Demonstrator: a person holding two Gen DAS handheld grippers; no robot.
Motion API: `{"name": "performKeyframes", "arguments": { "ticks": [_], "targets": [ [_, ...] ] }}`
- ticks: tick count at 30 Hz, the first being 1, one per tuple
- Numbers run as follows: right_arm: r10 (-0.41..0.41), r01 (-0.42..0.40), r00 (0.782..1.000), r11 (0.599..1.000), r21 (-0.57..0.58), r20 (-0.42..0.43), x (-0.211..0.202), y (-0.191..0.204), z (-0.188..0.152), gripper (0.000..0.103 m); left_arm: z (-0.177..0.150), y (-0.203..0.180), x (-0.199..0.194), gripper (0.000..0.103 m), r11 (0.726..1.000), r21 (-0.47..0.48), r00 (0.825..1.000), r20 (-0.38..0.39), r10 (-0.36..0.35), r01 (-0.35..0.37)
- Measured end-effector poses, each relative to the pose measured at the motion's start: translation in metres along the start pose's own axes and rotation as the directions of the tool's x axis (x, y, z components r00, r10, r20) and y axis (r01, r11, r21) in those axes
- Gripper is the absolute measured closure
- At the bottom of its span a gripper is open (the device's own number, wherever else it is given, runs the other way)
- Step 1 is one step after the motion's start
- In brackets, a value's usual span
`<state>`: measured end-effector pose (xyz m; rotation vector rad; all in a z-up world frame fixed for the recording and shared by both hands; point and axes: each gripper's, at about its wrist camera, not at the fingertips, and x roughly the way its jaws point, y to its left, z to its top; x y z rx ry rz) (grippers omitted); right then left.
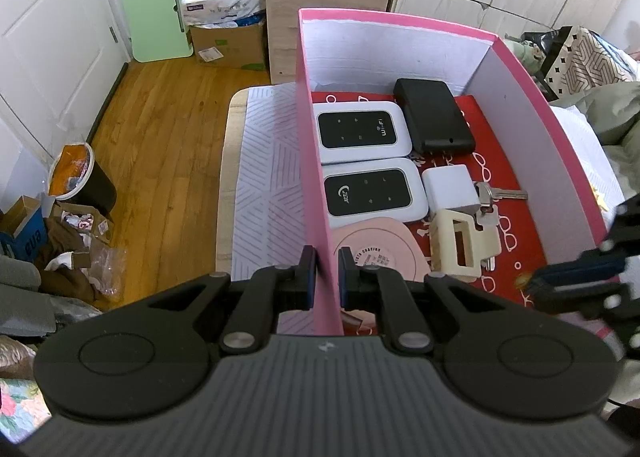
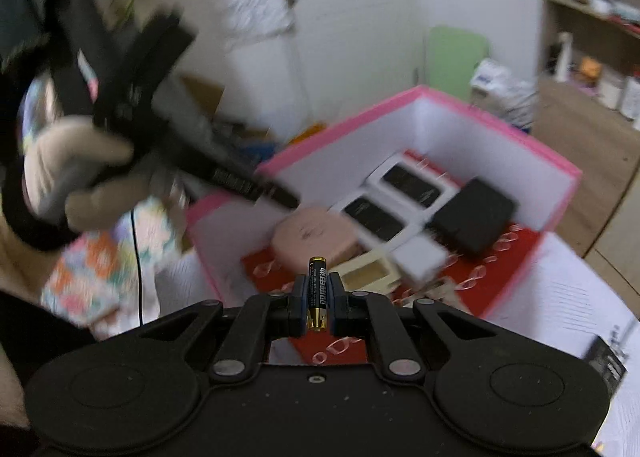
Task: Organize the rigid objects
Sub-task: 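Drop the battery into the box beside the keys, release, then move the open right tool back to the second AA battery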
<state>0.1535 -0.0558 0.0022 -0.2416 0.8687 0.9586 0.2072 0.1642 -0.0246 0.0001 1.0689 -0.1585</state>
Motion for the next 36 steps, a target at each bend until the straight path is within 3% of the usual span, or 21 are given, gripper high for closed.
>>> {"name": "performKeyframes", "arguments": {
  "ticks": [3,6,13,16,21,28,36],
  "targets": [
    [0.005,-0.007,0.999,0.999,-0.034,-0.053,0.015,0.002,0.002,0.091,-0.002,0.002,-0.001,0.093,1.000,-0.013,1.000,0.007,-0.007,0.007],
    [0.022,-0.022,0.997,1.000,0.004,-0.068,0.022,-0.008,0.000,0.087,-0.002,0.004,-0.002,0.093,1.000,-0.026,1.000,0.010,-0.012,0.012],
    [0.025,-0.034,0.998,0.990,0.136,0.066,-0.016,-0.030,-0.009,0.085,-0.001,0.003,-0.002,0.093,1.000,-0.021,1.000,-0.001,-0.005,0.005],
    [-0.020,-0.003,0.992,0.985,0.175,0.126,-0.045,-0.032,-0.019,0.084,0.000,0.002,-0.002,0.093,1.000,-0.024,1.000,-0.003,-0.003,0.002],
    [-0.148,0.106,0.977,0.962,0.250,0.152,-0.080,-0.041,-0.048,0.083,-0.001,0.002,0.000,0.093,0.999,-0.035,1.000,-0.001,-0.001,0.001],
    [-0.296,0.253,0.954,0.869,0.426,0.037,-0.090,-0.077,-0.104,0.081,-0.002,0.000,-0.001,0.093,0.999,-0.034,1.000,0.003,0.009,-0.008],
    [-0.434,0.447,0.890,0.763,0.467,-0.143,-0.068,-0.096,-0.156,0.075,-0.003,0.001,-0.002,0.093,0.999,-0.043,1.000,0.002,0.010,-0.010]
  ]
}}
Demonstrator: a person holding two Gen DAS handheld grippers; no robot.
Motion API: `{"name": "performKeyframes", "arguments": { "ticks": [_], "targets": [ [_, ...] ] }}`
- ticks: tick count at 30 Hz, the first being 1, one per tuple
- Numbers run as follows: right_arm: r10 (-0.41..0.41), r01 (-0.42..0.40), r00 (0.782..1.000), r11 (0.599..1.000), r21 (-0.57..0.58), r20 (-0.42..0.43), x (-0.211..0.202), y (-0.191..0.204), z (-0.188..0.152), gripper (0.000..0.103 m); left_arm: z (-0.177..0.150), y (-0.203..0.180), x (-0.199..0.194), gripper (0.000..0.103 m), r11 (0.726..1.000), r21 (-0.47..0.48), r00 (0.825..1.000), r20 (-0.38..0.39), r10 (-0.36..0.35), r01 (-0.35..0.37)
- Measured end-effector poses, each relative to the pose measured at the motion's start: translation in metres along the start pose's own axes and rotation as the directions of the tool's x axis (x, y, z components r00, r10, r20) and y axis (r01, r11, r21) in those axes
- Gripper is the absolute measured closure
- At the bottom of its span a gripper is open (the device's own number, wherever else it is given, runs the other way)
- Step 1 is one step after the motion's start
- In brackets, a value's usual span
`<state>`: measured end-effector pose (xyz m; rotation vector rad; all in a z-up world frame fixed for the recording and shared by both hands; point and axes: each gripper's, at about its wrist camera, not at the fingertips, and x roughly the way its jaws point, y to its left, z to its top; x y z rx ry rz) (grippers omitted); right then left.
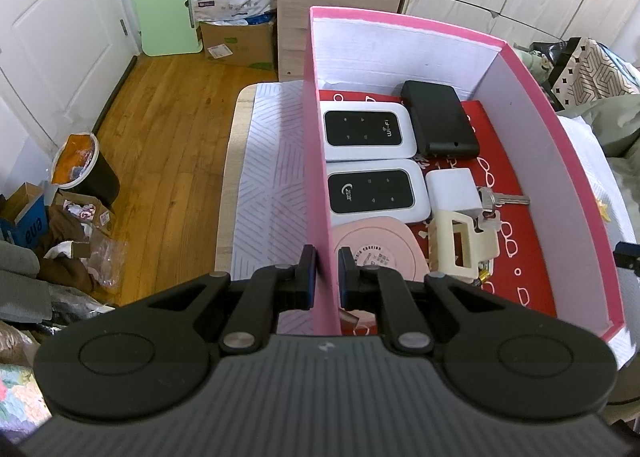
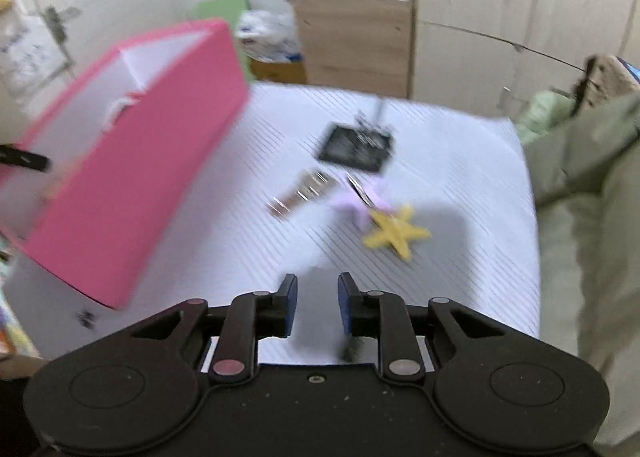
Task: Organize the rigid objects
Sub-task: 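Move the open right tool back to the second AA battery, then grasp the second AA battery with the right tool, then lower the second battery into the box, release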
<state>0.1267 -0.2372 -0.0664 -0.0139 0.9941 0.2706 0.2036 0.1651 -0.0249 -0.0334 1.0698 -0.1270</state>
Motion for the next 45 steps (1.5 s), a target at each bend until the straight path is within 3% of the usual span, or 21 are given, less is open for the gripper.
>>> {"name": "performKeyframes", "arguments": {
  "ticks": [3,7,9,10,22,25,29,32,34,38,45],
  "targets": [
    [-0.052,0.052,0.998,0.999,0.007,-0.024,0.010,-0.007,-0.010,0.075,0.000,0.000,0.001,0.093,1.000,0.002,1.000,-0.004,0.000,0.000],
    [-0.061,0.062,0.998,0.998,0.026,-0.024,0.019,-0.012,-0.015,0.074,0.000,0.001,0.000,0.093,1.000,0.000,1.000,-0.001,0.002,-0.002],
    [-0.064,0.064,0.998,0.998,-0.002,-0.012,0.019,-0.011,-0.020,0.086,0.000,0.001,0.000,0.093,1.000,-0.002,1.000,-0.002,-0.001,0.001],
    [-0.056,0.056,0.998,0.998,-0.030,-0.001,0.019,-0.009,-0.021,0.091,0.000,0.002,0.000,0.093,1.000,-0.006,1.000,-0.002,-0.004,0.004],
    [0.039,-0.027,0.993,0.993,-0.111,0.111,-0.014,0.027,0.000,0.091,-0.001,0.003,0.000,0.093,1.000,-0.004,1.000,-0.001,-0.003,0.003],
    [0.114,-0.086,0.979,0.983,-0.163,0.169,-0.033,0.045,0.015,0.091,-0.001,0.003,0.000,0.093,1.000,0.000,1.000,0.000,-0.002,0.002],
    [0.253,-0.188,0.938,0.946,-0.263,0.236,-0.058,0.077,0.040,0.091,-0.002,0.001,0.001,0.093,1.000,0.011,1.000,0.001,0.002,-0.002],
    [0.333,-0.236,0.911,0.905,-0.353,0.244,-0.063,0.105,0.059,0.091,-0.002,0.000,0.001,0.093,1.000,0.021,1.000,-0.001,0.003,-0.003],
    [0.349,-0.237,0.907,0.885,-0.400,0.234,-0.058,0.123,0.069,0.091,-0.002,-0.002,0.002,0.093,0.999,0.033,1.000,-0.005,0.005,-0.004],
    [0.317,-0.194,0.928,0.858,-0.475,0.194,-0.030,0.153,0.091,0.091,0.000,-0.004,0.002,0.093,0.998,0.064,1.000,-0.015,0.012,-0.011],
    [0.160,-0.034,0.973,0.812,-0.583,0.167,0.020,0.185,0.104,0.091,0.001,-0.008,0.003,0.093,0.995,0.102,1.000,-0.023,0.020,-0.018]
  ]
}}
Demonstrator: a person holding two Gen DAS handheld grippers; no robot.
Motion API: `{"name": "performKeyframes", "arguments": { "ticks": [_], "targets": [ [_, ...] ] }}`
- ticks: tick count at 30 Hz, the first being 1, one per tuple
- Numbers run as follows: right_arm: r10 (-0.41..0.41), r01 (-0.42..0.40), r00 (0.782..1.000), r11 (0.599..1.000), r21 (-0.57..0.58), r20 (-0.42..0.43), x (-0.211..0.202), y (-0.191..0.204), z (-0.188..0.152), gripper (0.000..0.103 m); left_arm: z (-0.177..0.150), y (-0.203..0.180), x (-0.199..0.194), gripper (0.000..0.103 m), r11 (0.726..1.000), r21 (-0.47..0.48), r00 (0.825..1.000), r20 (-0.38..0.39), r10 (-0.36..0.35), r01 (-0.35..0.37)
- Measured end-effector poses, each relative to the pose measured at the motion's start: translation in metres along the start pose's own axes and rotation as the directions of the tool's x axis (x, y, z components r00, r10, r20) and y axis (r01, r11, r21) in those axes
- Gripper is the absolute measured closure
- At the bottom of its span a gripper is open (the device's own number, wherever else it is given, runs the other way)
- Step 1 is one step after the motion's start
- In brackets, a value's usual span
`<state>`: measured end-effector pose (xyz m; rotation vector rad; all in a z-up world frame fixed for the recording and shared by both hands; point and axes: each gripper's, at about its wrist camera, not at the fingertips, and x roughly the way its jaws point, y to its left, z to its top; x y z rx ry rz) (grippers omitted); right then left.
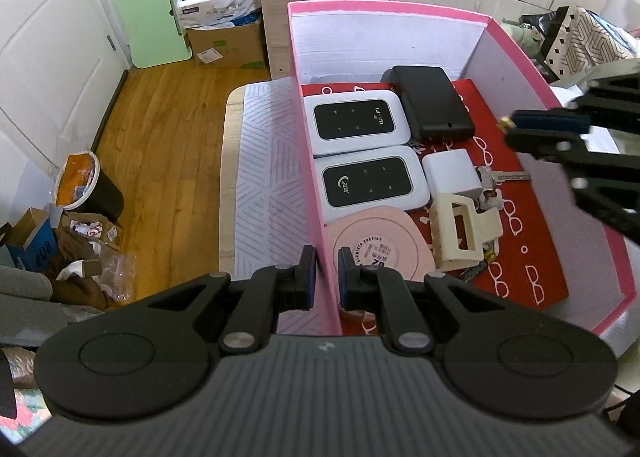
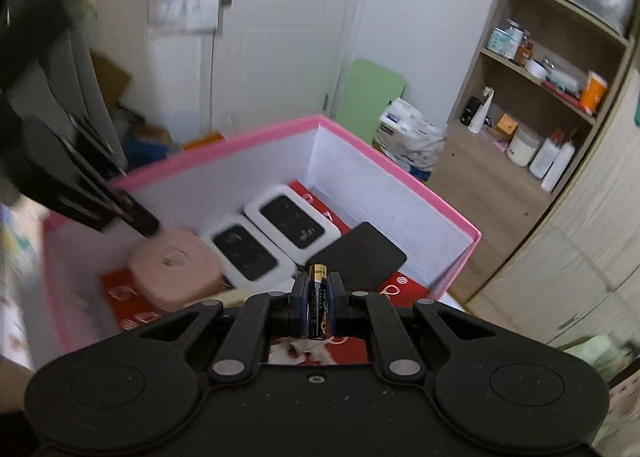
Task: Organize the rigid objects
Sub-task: 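Lower the second battery into the box, release, then move the open right tool over the silver keys on the bed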
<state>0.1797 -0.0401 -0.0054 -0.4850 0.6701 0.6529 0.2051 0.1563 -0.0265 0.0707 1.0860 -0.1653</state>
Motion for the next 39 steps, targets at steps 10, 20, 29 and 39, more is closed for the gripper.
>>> {"name": "performKeyframes", "arguments": {
  "ticks": [10,20,29,39],
  "targets": [
    [-0.076,0.065,0.990,0.994,-0.093,-0.118,0.034,0.007,0.006,0.091,-0.001,-0.006,-0.001,0.093,0.999,0.042,1.000,0.004,0.031,-0.031],
    [0.090,-0.088,0.996,0.985,0.149,-0.007,0.003,-0.026,-0.003,0.081,-0.002,-0.011,-0.001,0.092,0.997,0.046,0.998,0.005,0.060,-0.060],
    [0.127,-0.187,0.979,0.873,0.450,0.160,-0.055,-0.076,-0.056,0.068,-0.003,-0.010,-0.002,0.092,0.998,0.018,0.998,0.010,0.063,-0.063],
    [-0.078,0.016,0.995,0.772,0.636,0.069,-0.070,-0.110,-0.136,0.060,-0.004,-0.011,-0.003,0.091,0.997,-0.005,0.997,0.014,0.072,-0.072]
  ]
}}
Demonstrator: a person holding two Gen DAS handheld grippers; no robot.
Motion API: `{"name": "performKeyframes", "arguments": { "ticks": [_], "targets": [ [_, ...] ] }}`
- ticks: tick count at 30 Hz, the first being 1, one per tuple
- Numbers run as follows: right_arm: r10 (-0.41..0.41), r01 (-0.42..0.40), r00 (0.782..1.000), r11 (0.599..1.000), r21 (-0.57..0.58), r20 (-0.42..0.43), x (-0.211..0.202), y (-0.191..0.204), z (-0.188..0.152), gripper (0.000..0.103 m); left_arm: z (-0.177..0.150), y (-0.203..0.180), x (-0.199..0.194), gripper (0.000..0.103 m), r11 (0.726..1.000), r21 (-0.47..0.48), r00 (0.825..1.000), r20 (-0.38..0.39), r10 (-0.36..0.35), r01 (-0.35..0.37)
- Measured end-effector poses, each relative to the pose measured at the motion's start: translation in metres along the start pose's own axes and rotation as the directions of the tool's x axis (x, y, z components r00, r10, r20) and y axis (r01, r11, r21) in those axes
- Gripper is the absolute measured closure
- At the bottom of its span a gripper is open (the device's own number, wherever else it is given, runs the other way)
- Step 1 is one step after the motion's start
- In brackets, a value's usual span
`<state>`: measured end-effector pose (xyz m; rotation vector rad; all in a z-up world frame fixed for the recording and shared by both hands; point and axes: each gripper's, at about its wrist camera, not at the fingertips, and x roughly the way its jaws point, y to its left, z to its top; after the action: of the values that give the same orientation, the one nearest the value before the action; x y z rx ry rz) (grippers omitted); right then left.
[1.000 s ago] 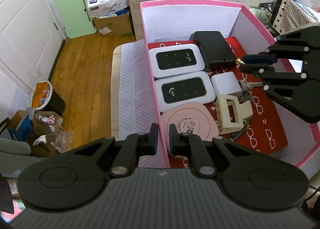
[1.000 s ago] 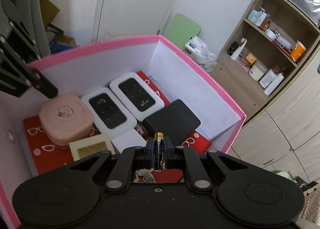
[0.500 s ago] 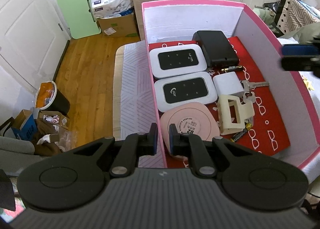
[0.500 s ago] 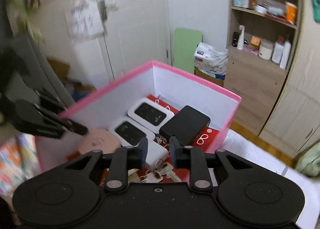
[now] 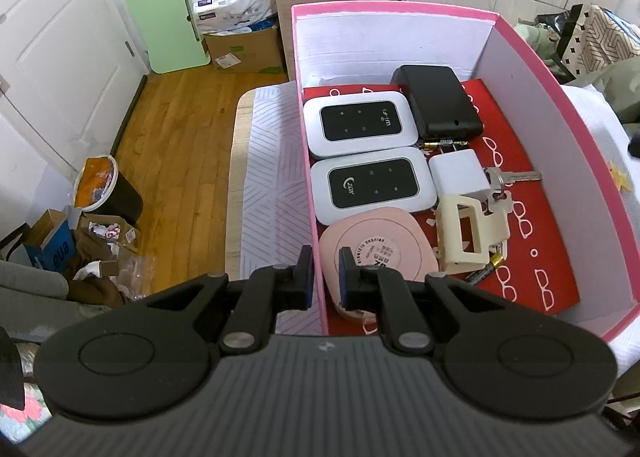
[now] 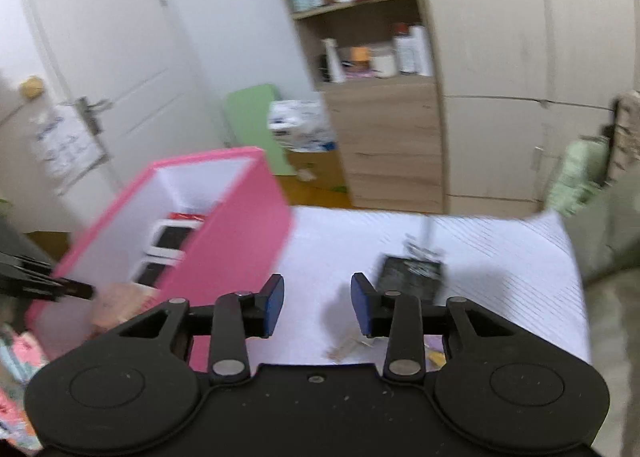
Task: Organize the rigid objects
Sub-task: 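Move the open right tool over the silver keys on the bed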
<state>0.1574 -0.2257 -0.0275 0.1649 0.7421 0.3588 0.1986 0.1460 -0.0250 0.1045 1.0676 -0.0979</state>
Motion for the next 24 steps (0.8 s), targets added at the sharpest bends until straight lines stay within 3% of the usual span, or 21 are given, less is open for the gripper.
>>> {"name": "performKeyframes", "arguments": {
  "ticks": [4,10,17,20,24],
  "targets": [
    [-0.035,0.035,0.999,0.999,-0.010,-0.019,0.010,-0.009,-0.019,0.055,0.000,0.000,0.000,0.091,1.000,-0.009,1.000,-0.002,0.006,-0.006],
    [-0.091,0.081,0.994,0.986,-0.145,-0.065,0.031,0.002,-0.038,0.045,0.001,0.000,0.000,0.091,1.000,-0.019,1.000,-0.006,0.007,-0.007],
    [-0.019,0.018,0.997,1.000,-0.026,-0.071,0.051,-0.005,-0.041,0.045,0.002,0.000,0.000,0.091,1.000,-0.019,1.000,-0.007,0.007,-0.007],
    [-0.057,0.056,0.996,0.998,-0.019,-0.071,0.061,0.000,-0.038,0.045,0.002,0.000,0.000,0.091,1.000,-0.019,1.000,-0.006,0.007,-0.007],
    [-0.205,0.202,0.977,0.978,-0.060,-0.050,0.079,0.006,-0.036,0.045,0.001,0.001,0.000,0.091,1.000,-0.022,1.000,-0.004,0.001,-0.001]
  ]
}}
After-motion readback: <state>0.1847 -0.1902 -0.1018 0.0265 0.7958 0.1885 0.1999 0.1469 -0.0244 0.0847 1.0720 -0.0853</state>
